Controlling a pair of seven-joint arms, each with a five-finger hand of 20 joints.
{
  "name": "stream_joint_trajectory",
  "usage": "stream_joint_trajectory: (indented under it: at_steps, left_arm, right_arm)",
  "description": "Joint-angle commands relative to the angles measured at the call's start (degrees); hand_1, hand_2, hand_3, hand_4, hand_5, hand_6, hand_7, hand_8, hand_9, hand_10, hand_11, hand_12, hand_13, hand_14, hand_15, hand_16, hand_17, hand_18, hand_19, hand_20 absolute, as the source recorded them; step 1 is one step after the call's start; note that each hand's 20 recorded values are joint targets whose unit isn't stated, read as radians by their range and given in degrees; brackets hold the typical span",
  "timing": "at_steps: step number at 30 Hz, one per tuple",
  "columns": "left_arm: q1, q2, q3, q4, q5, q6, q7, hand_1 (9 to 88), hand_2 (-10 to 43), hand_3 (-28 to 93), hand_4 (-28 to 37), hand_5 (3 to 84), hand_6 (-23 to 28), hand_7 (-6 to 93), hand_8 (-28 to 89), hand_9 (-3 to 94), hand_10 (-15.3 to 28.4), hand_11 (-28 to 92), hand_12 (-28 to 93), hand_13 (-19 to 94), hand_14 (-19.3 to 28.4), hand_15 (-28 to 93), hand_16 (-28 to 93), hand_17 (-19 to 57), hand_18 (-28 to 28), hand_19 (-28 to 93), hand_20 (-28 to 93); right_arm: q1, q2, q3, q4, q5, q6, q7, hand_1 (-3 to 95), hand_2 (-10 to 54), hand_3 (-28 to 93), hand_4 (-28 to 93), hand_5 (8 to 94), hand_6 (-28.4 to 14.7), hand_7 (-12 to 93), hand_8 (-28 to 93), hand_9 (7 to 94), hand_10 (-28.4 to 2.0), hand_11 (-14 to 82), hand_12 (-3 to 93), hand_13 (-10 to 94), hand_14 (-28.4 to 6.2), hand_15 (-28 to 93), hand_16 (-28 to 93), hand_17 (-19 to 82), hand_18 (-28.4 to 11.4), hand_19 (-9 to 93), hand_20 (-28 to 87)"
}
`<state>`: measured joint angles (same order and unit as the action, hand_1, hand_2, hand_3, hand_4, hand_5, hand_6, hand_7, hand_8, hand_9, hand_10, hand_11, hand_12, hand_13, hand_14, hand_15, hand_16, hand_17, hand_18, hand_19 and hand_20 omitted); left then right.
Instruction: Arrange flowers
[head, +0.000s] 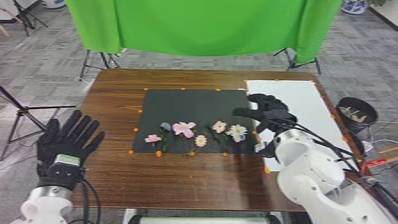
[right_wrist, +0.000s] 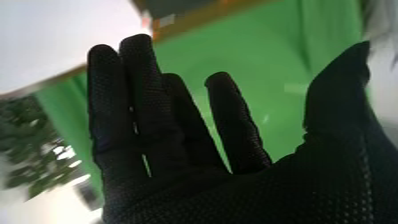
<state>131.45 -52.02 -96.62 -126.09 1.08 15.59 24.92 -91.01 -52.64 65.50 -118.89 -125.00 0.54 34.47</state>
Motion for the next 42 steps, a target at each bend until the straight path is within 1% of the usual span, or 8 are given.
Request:
stream_joint_trajectory:
  at_steps: [1,4,12,15,22,26,32,42]
  left_arm:
    - [1.5,0.93,-2.27,0.80,4.99,-1.97,1.61,26.4,12.0,70,-28.3,37.3,9.1,10.4,-9,29.7,15.0,14,9,19,13.8,27,-8,-9.0,14.2,35,6]
    - [1.4,1.02,-2.99,1.49,3.06,-5.01,2.63,22.4,15.4,64,-28.3,36.7,8.6,8.2,-9,29.0,14.6,12,8,18,13.5,23,-7,-8.9,14.0,33,6]
    - [4.3,0.74,-5.27,0.83,4.32,-4.87,3.85,23.7,14.6,58,-28.3,33.8,7.4,5.9,-9,25.7,13.6,7,7,14,10.1,15,-7,-8.3,12.6,29,6]
    - [3.1,1.07,-5.22,1.28,5.26,-4.72,3.77,23.1,14.1,60,-28.3,33.0,7.0,5.8,-9,24.3,13.0,7,7,12,9.1,14,-7,-8.0,12.1,28,6]
    - [3.2,1.32,-6.28,1.49,5.40,-5.12,4.16,23.6,13.8,60,-28.3,31.0,6.6,5.7,-9,21.7,12.4,6,6,11,7.9,12,-8,-7.4,10.3,27,5]
    - [3.2,3.03,-7.71,1.60,5.62,-5.74,5.31,24.5,13.8,59,-28.3,30.2,7.3,4.6,-9,21.1,11.4,5,5,10,6.1,11,-10,-6.2,8.3,25,4]
    - [2.0,2.24,-8.01,1.93,6.48,-5.32,4.54,24.2,14.0,59,-28.3,27.6,8.2,3.5,-10,19.0,10.9,4,3,8,5.4,12,-13,-5.7,7.1,25,3]
    - [2.5,1.39,-8.13,1.43,5.99,-4.63,6.18,22.3,13.0,64,-28.3,27.1,6.3,6.1,-10,18.7,11.3,5,3,10,7.4,14,-14,-6.3,8.0,26,3]
  right_arm:
    - [-5.0,-3.8,13.0,1.9,25.1,10.4,-15.4,5.3,10.6,73,-26,40.2,-7.5,10,-9,39.1,-20.4,7.2,14.7,37,-19.4,26,14,22,-20.5,49,13]
    - [-6.7,-5.3,17.8,2.2,34.8,7.4,-19.1,7.7,11.9,75,-27,39.3,-6.5,11,-9,37.0,-18.9,6.6,14.3,33,-18.5,22,15,18,-19.3,42,13]
    - [-9.0,-7.6,21.5,3.5,55.9,5.3,-28.6,5.4,11.0,76,-28,38.7,-4.7,10,-9,34.4,-13.7,2.4,13.0,28,-16.2,7,20,15,-17.2,25,16]
    - [-9.0,-7.7,21.4,3.5,59.9,6.8,-29.8,4.6,10.2,78,-28,38.3,-5.5,8,-9,34.2,-13.0,2.2,11.9,27,-14.2,5,19,15,-15.3,20,16]
    - [-11.9,-10.0,25.3,1.7,63.9,6.4,-30.2,4.8,9.4,79,-27,38.7,-8.2,6,-9,34.7,-13.4,2.4,11.0,26,-11.4,3,16,15,-13.1,18,16]
    - [-12.0,-8.4,25.9,-0.2,65.7,7.0,-31.3,4.8,9.2,79,-27,38.9,-8.8,6,-9,35.1,-13.8,2.6,10.6,26,-11.1,4,14,15,-12.7,18,15]
    - [-13.4,-6.7,26.6,-2.9,66.8,8.0,-33.5,5.8,7.7,79,-27,38.6,-8.8,6,-9,35.1,-13.7,2.6,10.4,26,-10.7,4,13,15,-12.4,18,14]
    - [-16.3,-7.2,29.5,-5.9,66.2,5.7,-32.0,6.7,6.3,79,-27,37.4,-7.8,6,-9,34.1,-15.5,2.4,10.6,25,-12.2,5,12,15,-12.6,18,14]
